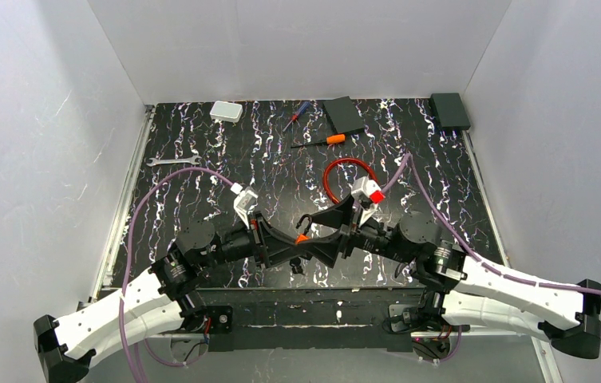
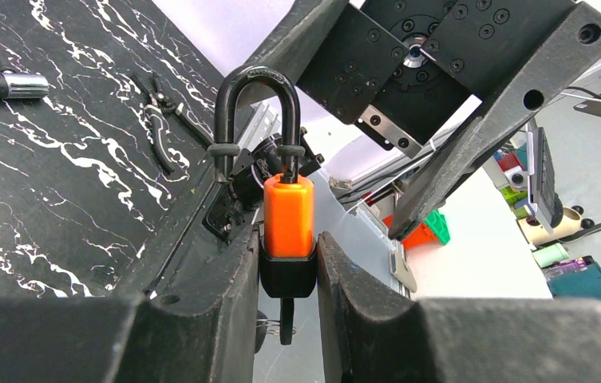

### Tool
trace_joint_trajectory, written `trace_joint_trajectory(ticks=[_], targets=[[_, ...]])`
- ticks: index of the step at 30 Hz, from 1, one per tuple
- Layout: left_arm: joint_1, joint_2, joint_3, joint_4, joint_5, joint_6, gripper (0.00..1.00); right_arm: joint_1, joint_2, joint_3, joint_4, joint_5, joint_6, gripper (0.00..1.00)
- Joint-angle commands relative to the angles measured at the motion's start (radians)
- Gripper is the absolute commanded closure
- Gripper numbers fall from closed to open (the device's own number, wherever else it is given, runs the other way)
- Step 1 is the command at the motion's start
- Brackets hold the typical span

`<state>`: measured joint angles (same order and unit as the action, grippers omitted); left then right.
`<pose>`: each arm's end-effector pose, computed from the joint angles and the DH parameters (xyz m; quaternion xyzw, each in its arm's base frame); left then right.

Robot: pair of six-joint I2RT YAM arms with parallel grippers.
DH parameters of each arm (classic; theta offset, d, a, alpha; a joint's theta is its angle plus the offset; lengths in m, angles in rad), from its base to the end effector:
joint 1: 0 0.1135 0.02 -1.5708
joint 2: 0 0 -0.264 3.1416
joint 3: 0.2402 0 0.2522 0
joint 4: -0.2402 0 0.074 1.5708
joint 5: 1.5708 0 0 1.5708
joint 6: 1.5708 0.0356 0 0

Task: Unlock with the key

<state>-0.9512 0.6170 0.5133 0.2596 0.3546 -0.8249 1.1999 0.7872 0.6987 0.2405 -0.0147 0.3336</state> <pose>0.0832 -0.1379 0.3172 0.1742 0.6300 -0.6527 0.3831 0.0688 0.1785 0.3552 -0.2785 0.5889 0.5299 0.5431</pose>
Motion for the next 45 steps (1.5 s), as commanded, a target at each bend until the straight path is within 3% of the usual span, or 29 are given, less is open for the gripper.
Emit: trace_joint_trajectory(ticks=[1, 18, 22, 26, 32, 37, 45], targets=[[0.005, -0.013, 0.013, 0.045, -0.013, -0.004, 1.0, 0.004, -0.039, 0.036, -0.034, -0.006, -0.039, 0.17], [0.004, -0.009, 0.005, 0.046, -0.008, 0.001, 1.0, 0.004, 0.019, 0.056, -0.063, -0.021, -0.007, 0.2], [0.005, -0.008, 0.005, 0.046, -0.004, 0.003, 1.0, 0.003, 0.027, 0.054, -0.062, -0.021, -0.028, 0.27], [0.004, -0.01, 0.003, 0.046, -0.002, 0.002, 1.0, 0.003, 0.028, 0.042, -0.015, -0.036, -0.018, 0.39], [0.005, -0.018, -0.001, 0.046, -0.003, 0.0, 1.0, 0.0, 0.006, 0.03, 0.028, -0.02, 0.01, 0.43], [0.004, -0.017, 0.004, 0.045, -0.002, -0.001, 1.0, -0.002, 0.023, 0.03, 0.033, -0.035, 0.015, 0.53], [0.005, -0.017, -0.002, 0.046, -0.001, 0.001, 1.0, -0.003, 0.056, 0.027, 0.03, -0.057, 0.017, 0.95]])
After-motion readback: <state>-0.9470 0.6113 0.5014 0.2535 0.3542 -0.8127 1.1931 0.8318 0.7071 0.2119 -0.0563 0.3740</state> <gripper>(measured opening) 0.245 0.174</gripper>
